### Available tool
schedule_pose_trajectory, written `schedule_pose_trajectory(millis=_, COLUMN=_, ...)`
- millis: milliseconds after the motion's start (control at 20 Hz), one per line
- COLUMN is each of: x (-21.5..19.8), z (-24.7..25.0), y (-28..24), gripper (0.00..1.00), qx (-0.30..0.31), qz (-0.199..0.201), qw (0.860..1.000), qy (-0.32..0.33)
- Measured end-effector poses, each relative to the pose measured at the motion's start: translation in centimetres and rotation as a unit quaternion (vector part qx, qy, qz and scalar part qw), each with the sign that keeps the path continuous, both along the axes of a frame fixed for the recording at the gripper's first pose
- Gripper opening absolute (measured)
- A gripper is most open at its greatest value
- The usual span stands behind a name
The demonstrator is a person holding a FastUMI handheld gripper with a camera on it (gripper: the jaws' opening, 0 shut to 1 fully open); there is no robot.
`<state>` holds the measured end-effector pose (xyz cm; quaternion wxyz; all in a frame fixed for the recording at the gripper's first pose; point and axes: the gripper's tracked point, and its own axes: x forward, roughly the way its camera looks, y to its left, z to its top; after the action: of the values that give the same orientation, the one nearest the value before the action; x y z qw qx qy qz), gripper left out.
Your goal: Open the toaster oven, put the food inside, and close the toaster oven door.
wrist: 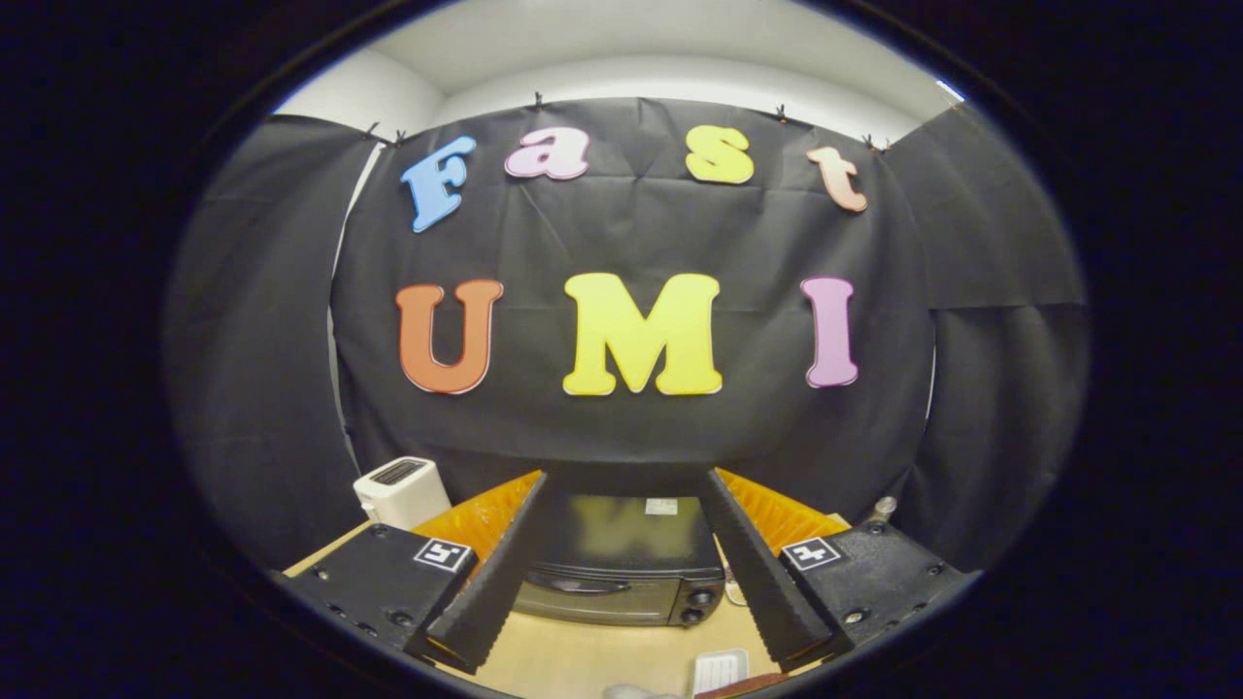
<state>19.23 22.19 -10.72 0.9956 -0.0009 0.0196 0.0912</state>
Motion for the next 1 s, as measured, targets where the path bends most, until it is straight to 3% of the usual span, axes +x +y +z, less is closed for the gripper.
schedule_pose_trajectory(millis=250, x=5.4, z=-7.8, y=4.6, gripper=1.00, qx=0.003, qz=0.024, qw=0.999, qy=0.048)
schedule_pose_trajectory(millis=500, x=9.6, z=-14.0, y=6.1, gripper=1.00, qx=-0.017, qz=0.017, qw=0.995, qy=0.098)
schedule_pose_trajectory(millis=700, x=10.1, z=-17.9, y=7.0, gripper=1.00, qx=-0.037, qz=0.015, qw=0.989, qy=0.139)
schedule_pose_trajectory(millis=1000, x=9.3, z=-17.9, y=6.5, gripper=1.00, qx=-0.018, qz=0.005, qw=0.990, qy=0.138)
